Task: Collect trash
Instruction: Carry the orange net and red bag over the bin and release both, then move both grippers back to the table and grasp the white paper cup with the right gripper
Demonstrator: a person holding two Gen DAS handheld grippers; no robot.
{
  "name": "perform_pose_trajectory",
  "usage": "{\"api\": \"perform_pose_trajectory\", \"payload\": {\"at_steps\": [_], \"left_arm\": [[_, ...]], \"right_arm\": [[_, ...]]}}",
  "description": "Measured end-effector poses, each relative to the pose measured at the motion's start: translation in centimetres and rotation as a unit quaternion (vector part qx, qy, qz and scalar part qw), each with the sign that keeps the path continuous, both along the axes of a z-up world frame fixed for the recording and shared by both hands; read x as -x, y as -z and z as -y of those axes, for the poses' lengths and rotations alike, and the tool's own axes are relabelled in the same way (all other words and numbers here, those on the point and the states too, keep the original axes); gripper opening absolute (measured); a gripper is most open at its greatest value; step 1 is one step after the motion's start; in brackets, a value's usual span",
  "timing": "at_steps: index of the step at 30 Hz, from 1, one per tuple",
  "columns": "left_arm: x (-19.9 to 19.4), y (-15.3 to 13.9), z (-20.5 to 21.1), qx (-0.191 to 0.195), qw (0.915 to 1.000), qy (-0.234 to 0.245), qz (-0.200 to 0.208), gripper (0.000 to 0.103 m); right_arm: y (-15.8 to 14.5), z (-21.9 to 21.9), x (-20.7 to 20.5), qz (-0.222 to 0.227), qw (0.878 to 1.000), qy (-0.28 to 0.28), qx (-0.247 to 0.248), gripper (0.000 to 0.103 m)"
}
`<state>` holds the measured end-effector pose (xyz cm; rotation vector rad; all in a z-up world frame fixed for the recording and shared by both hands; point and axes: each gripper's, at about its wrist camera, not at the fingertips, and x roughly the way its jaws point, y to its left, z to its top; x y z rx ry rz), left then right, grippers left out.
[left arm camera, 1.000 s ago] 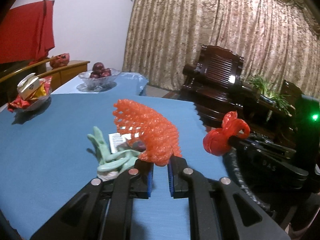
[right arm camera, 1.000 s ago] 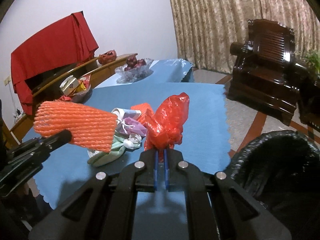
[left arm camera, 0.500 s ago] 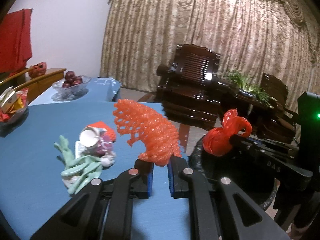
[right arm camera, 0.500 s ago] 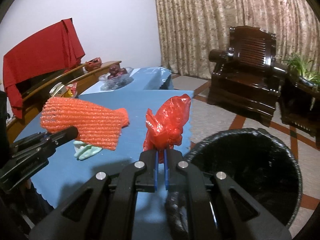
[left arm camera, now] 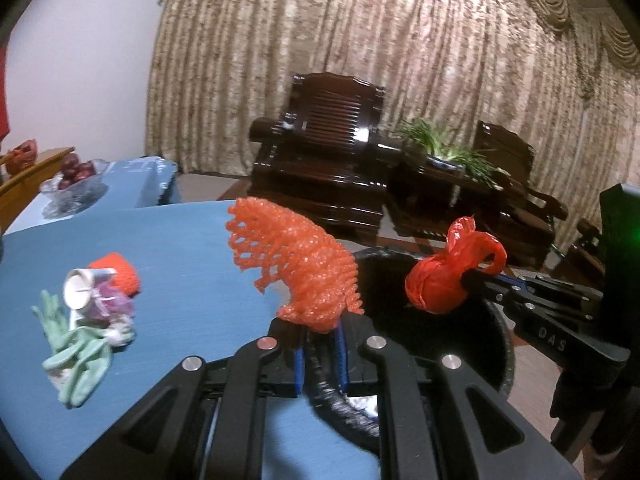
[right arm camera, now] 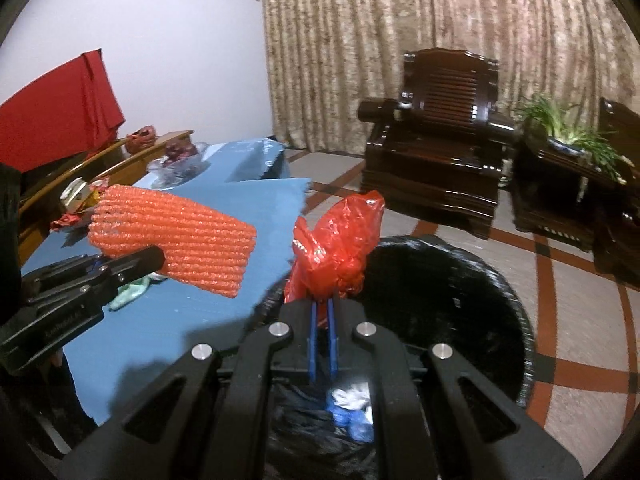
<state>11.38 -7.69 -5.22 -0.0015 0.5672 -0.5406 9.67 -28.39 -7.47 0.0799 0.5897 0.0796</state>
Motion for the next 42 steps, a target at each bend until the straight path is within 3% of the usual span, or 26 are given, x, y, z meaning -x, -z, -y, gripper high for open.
{"api": "perform_pose_trajectory", "payload": {"at_steps": [14, 15, 17, 18, 20, 21, 23, 25, 33, 42], "left_arm": [[-0.6, 1.3, 7.0, -0.013, 0.9978, 0.061, -0.022, 0.015], [-0.7, 1.4, 7.2, -0.012, 0.9975, 0.065, -0.025, 0.018], [-0.8, 1.4, 7.5, -0.009, 0.9973, 0.066, -0.031, 0.037], [-1.0, 1.4, 7.7, -0.005, 0.9973, 0.065, -0.033, 0.051], [-0.9, 1.3, 7.4, 0.001, 0.9975, 0.062, -0.035, 0.060], [-0.9, 1.3, 7.1, 0.000, 0.9977, 0.059, -0.035, 0.063], [-0.8, 1.3, 6.9, -0.002, 0.9980, 0.054, -0.034, 0.067], [-0.6, 1.2, 6.6, -0.005, 0.9985, 0.045, -0.030, 0.069], [0.0, 0.1, 2.0, -0.021, 0.9996, -0.015, 0.007, 0.090], [0.9, -0.2, -5.3, -0.037, 0.9945, -0.096, 0.021, 0.097]], "right_arm": [[3.1, 6.1, 1.5, -0.032, 0.997, 0.066, 0.009, 0.006], [3.5, 6.3, 1.7, -0.035, 0.997, 0.069, 0.010, 0.007], [4.0, 6.8, 1.8, -0.041, 0.996, 0.076, 0.012, 0.011], [4.2, 6.9, 2.0, -0.043, 0.996, 0.078, 0.013, 0.015], [4.5, 7.1, 2.4, -0.044, 0.995, 0.087, 0.015, 0.039], [4.6, 7.4, 2.5, -0.043, 0.995, 0.089, 0.014, 0.044], [4.6, 7.4, 2.9, -0.038, 0.994, 0.100, 0.018, 0.076], [4.4, 7.3, 3.1, -0.029, 0.993, 0.110, 0.022, 0.092], [3.0, 5.5, 3.2, -0.012, 0.996, 0.088, 0.006, 0.096], [2.1, 0.1, 1.4, -0.004, 0.999, 0.042, -0.006, 0.097]]}}
